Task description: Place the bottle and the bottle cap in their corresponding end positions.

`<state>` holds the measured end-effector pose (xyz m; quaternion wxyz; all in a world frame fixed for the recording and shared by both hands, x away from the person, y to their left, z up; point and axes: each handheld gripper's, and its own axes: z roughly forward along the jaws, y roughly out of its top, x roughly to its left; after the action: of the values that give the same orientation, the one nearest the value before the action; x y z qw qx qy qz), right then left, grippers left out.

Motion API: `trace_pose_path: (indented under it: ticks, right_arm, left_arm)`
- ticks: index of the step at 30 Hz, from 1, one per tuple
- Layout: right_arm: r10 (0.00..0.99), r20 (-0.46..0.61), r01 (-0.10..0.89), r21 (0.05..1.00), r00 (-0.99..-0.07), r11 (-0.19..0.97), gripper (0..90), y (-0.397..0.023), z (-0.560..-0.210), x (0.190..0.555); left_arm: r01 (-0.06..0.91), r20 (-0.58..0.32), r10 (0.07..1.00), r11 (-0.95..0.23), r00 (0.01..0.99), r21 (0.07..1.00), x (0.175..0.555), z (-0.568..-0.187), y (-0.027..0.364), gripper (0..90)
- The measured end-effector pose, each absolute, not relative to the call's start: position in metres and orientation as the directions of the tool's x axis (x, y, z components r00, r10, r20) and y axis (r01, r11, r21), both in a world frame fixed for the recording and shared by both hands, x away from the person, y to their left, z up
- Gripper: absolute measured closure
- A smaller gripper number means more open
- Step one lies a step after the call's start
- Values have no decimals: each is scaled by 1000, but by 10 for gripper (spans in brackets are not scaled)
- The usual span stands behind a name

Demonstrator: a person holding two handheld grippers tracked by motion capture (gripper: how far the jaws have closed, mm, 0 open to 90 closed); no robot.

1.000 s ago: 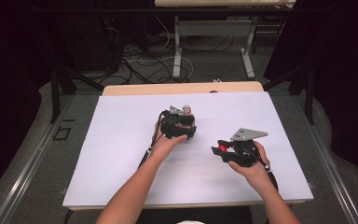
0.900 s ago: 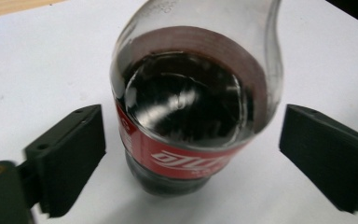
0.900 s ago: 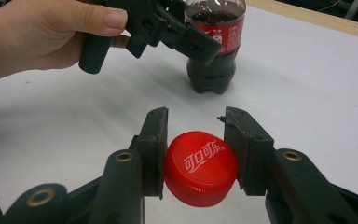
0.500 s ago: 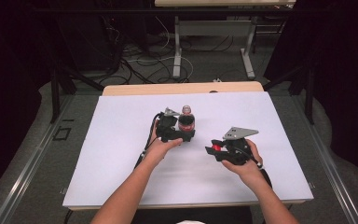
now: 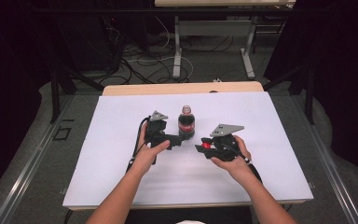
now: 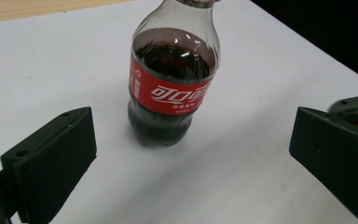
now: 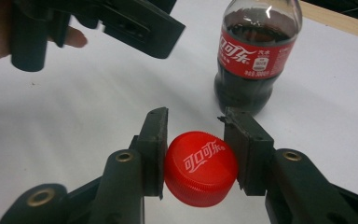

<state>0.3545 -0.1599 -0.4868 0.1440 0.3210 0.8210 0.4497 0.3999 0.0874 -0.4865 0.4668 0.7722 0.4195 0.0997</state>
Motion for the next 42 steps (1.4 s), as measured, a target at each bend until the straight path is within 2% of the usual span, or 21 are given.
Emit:
trace_pose_path:
  ticks: [10,17,21,36,42]
  right_arm:
    - [643,58,410,813,-764,413,601,-139,-495,365]
    - [641,61,427,793,-765,434,601,-127,-509,374]
    - [643,70,443,781,-762,441,601,-122,-518,378]
    - [650,85,487,736,-755,470,601,-114,-550,373]
    - [628,55,458,734,-776,502,601,-105,-558,369]
  left_arm:
    - [555,-243,785,-148,569,819,388,-483,117,8]
    - [575,-233,810,-151,538,804,390,-490,130,8]
    - [581,-212,825,-165,525,797,391,-495,134,8]
    - [613,-220,844,-153,489,775,392,-506,139,9]
    - [613,-218,846,-152,487,776,392,-508,139,9]
